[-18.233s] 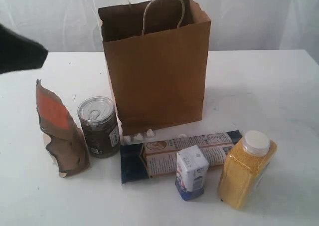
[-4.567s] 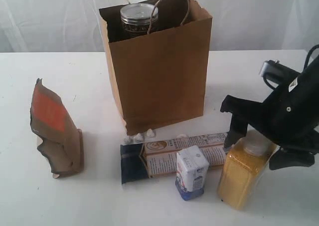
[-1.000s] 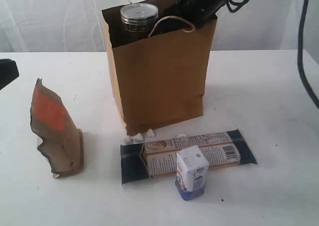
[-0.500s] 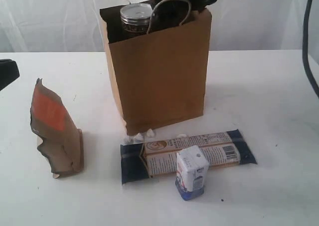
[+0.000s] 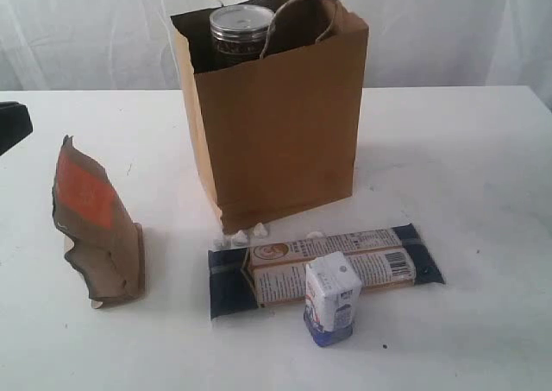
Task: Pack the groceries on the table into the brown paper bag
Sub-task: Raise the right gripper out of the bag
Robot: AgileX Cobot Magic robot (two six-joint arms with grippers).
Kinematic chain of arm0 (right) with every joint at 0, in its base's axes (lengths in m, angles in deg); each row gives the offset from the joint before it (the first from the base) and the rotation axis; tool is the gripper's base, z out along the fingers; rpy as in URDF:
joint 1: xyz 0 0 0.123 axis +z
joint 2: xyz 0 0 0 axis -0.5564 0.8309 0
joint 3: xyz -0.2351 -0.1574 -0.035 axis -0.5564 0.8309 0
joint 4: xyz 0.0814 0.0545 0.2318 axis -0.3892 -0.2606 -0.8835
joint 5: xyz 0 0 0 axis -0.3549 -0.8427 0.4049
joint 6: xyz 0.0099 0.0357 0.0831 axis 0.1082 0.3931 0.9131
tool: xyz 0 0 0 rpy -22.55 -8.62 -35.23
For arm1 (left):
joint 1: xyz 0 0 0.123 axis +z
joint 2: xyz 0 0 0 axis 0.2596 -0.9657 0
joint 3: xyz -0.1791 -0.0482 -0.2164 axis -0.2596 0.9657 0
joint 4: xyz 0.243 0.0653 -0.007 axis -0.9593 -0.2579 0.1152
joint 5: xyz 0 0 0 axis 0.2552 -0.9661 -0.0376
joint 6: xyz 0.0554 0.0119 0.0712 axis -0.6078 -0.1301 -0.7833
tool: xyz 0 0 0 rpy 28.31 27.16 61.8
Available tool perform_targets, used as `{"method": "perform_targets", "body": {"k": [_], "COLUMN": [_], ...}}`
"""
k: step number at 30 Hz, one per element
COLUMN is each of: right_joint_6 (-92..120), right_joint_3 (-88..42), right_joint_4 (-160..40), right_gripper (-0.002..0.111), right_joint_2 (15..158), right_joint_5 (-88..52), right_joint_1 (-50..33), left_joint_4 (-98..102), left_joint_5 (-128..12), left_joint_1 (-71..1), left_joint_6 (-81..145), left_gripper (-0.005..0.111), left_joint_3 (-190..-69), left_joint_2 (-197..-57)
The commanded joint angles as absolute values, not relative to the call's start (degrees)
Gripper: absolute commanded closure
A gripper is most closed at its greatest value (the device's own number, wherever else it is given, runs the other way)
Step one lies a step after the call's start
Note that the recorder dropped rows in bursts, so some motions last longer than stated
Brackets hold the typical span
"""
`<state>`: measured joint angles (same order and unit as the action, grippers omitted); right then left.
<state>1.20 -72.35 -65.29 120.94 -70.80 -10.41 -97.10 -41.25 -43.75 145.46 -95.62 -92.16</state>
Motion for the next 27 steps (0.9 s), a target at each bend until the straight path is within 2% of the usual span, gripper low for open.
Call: {"method": "perform_targets", "body": {"k": [1, 8, 11, 14, 20, 27], "right_joint_6": [0.1, -0.4, 3.6, 6.7, 12.8, 14.3], "right_joint_3": [-71.2, -64.7, -61.0, -53.8, -36.0, -22.7], "right_joint_4": [-65.6, -64.3, -57.4, -48.5, -44.1, -51.5], "right_gripper": [0.039, 0.042, 0.042, 0.042, 0.042, 0.042], "right_joint_2": [115.0, 101.3, 95.1, 87.6, 71.7, 62.2], "right_joint_5": [-73.5, -74.2, -75.5, -79.0, -79.5, -85.9], "right_joint_1": [-10.5, -10.5, -10.5, -10.5, -10.5, -10.5], "left_joint_4": [-97.8, -97.8, -97.8, -97.8, -97.8, -97.8], "left_joint_5": [-41.5, -41.4, -41.4, -41.1, -40.9, -40.9], "left_joint_1": [-43.7, -43.7, -43.7, -43.7, -43.7, -43.7], "left_joint_6": [145.5, 145.5, 146.0, 146.2, 146.2, 146.2], "left_gripper": [0.107, 0.107, 0.107, 0.107, 0.107, 0.107], "left_joint_3": [-95.3, -95.3, -95.3, -95.3, -95.3, -95.3], "left_joint_2": [-91.9, -91.9, -91.9, -91.9, -91.9, -91.9]}}
